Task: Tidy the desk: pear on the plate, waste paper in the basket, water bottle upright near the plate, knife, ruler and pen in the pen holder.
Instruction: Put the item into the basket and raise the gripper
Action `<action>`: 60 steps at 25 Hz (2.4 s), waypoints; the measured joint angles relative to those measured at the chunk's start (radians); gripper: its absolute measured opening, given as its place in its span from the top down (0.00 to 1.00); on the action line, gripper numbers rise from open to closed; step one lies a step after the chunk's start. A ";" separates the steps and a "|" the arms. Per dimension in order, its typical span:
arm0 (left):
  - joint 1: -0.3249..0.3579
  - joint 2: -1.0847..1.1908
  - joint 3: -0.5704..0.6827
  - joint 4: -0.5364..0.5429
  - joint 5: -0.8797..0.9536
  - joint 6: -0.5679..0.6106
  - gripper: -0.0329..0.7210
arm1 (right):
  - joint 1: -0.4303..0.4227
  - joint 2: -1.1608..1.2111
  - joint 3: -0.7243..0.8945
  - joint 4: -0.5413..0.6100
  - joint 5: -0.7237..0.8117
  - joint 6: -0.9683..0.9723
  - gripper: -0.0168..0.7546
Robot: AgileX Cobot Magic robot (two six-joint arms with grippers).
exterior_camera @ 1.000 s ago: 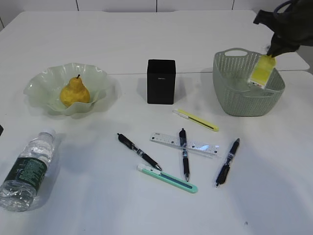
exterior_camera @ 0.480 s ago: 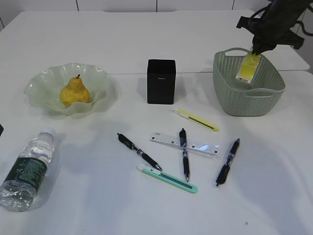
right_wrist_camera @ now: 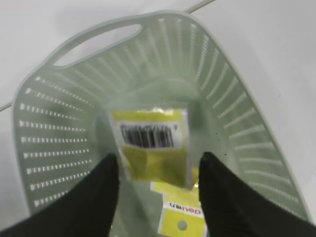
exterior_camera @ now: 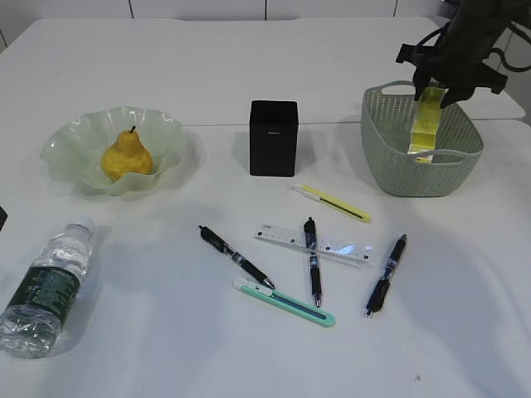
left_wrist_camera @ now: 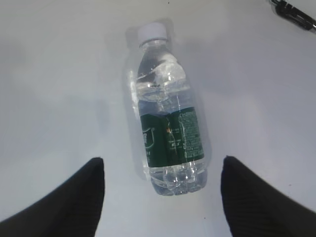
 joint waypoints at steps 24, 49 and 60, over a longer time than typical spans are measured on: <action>0.000 0.000 0.000 0.000 -0.004 0.000 0.27 | 0.015 -0.077 -0.116 0.202 0.222 -0.291 0.25; 0.000 0.000 0.000 -0.009 0.078 0.000 0.27 | 0.254 -0.540 0.616 0.119 0.220 -0.392 0.27; 0.000 0.000 0.000 0.007 0.010 0.000 0.30 | 0.254 -0.785 0.966 0.112 0.214 -0.470 0.27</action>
